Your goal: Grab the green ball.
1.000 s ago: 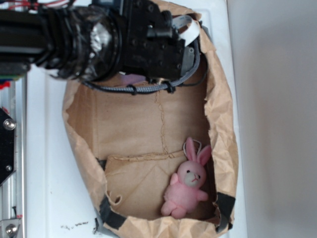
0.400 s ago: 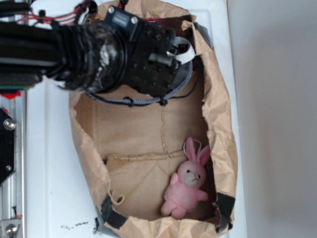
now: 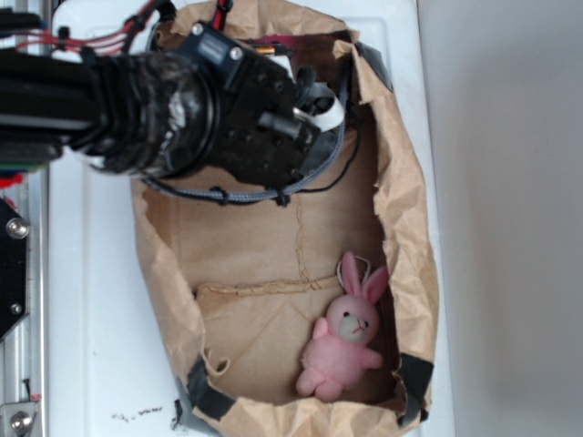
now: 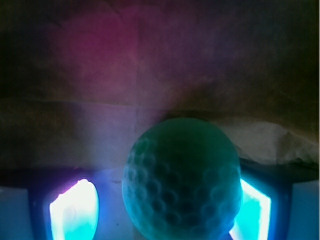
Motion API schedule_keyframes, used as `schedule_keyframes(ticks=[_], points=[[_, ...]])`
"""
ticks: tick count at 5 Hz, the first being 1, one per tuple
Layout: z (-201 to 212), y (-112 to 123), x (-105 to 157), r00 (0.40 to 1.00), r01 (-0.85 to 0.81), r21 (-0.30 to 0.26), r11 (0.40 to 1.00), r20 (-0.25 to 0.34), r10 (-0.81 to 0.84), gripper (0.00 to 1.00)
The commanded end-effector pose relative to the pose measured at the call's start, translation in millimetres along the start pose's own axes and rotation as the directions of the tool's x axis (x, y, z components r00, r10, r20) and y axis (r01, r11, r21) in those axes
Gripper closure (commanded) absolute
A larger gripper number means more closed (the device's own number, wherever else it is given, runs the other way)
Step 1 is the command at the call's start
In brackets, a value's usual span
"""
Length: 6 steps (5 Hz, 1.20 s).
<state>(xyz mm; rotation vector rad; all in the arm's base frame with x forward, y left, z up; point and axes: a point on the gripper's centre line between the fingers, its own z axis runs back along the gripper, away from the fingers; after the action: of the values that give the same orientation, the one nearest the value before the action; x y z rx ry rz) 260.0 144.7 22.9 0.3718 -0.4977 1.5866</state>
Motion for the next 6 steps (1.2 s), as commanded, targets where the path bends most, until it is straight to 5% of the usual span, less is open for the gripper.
schedule_keyframes(ticks=[1, 4, 6], points=[[13.9, 0.7, 6.8, 1.0, 0.017, -0.073, 0.997, 0.004, -0.016, 1.0], [27.1, 8.2, 4.7, 0.996, 0.082, -0.141, 0.987, -0.013, -0.085, 1.0], [67.1, 13.7, -0.1, 0.917, 0.329, -0.297, 0.897, -0.127, -0.378, 1.0]])
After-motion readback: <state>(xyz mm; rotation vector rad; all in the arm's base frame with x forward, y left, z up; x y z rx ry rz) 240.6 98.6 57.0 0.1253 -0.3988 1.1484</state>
